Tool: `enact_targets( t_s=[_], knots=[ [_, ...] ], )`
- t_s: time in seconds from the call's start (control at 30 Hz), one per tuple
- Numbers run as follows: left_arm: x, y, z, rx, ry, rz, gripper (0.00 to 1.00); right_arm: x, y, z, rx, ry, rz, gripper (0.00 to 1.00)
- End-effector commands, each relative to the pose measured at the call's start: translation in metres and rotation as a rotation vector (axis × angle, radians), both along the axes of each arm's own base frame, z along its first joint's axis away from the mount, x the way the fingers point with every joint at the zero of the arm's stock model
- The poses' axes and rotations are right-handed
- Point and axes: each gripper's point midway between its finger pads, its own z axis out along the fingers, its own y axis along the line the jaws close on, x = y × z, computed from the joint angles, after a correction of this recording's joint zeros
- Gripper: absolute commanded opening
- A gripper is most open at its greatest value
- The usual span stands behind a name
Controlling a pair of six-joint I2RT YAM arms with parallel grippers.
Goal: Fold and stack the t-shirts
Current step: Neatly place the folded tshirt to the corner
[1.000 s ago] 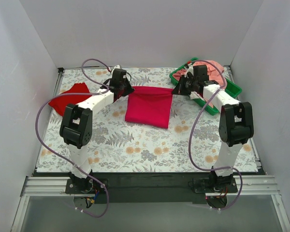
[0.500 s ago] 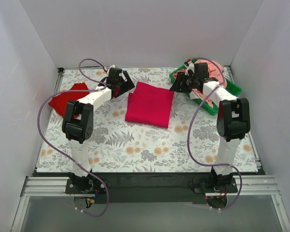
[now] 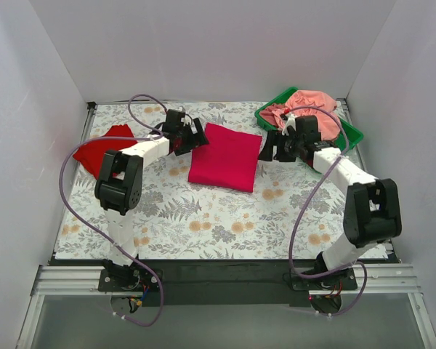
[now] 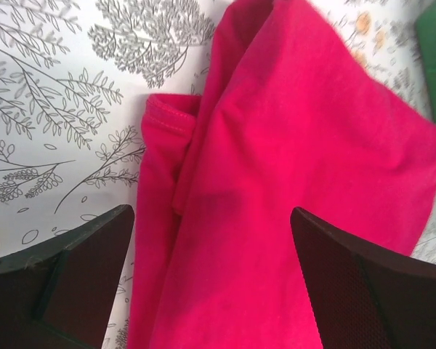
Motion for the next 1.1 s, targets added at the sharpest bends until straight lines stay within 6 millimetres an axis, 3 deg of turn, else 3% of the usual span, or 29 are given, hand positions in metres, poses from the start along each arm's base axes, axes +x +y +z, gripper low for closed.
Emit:
enact_targets(
  t_s=[0.0, 0.07, 0.1, 0.13, 0.3, 0.4, 0.5, 0.6, 0.63, 0.67, 0.73, 0.9, 1.07],
  knots=[
    [-0.001, -0.012, -0.013, 0.013, 0.011, -0.098, 0.89, -0.005, -0.023, 0.030, -0.047, -0.141, -0.099, 0.80],
    [-0.002, -0.011, -0.025, 0.038, 0.036, -0.107, 0.89, -0.014, -0.030, 0.036, -0.060, -0.166, -0.128, 0.89],
    [-0.002, -0.010, -0.034, 0.056, 0.053, -0.097, 0.89, -0.020, -0.037, 0.029, -0.079, -0.159, -0.158, 0.91],
    [0.000, -0.010, -0.037, 0.069, 0.056, -0.092, 0.89, -0.025, -0.042, 0.043, -0.075, -0.198, -0.177, 0.91],
    [-0.001, -0.012, -0.054, 0.125, 0.081, -0.091, 0.89, -0.047, -0.065, 0.051, -0.116, -0.263, -0.270, 0.93],
    [-0.001, -0.018, -0.061, 0.181, 0.083, -0.113, 0.89, -0.059, -0.076, 0.070, -0.116, -0.336, -0.311, 0.94],
    [0.000, -0.021, -0.068, 0.221, 0.095, -0.115, 0.76, -0.069, -0.086, 0.074, -0.124, -0.369, -0.351, 0.96],
    [0.004, -0.017, -0.074, 0.269, 0.099, -0.091, 0.52, -0.077, -0.094, 0.077, -0.136, -0.404, -0.379, 0.98],
    [0.005, -0.015, -0.075, 0.286, 0.100, -0.085, 0.44, -0.080, -0.097, 0.073, -0.146, -0.403, -0.384, 0.98],
    [0.002, -0.014, -0.078, 0.300, 0.114, -0.084, 0.24, -0.081, -0.100, 0.074, -0.154, -0.412, -0.392, 0.98],
    [0.003, -0.014, -0.075, 0.320, 0.105, -0.088, 0.00, -0.084, -0.108, 0.075, -0.185, -0.434, -0.414, 0.98],
    [-0.006, -0.001, -0.054, 0.356, 0.063, -0.064, 0.00, -0.093, -0.128, 0.045, -0.283, -0.378, -0.462, 0.98],
    [-0.023, 0.012, -0.002, 0.335, -0.055, -0.039, 0.00, -0.100, -0.124, 0.030, -0.273, -0.343, -0.439, 0.98]
  ],
)
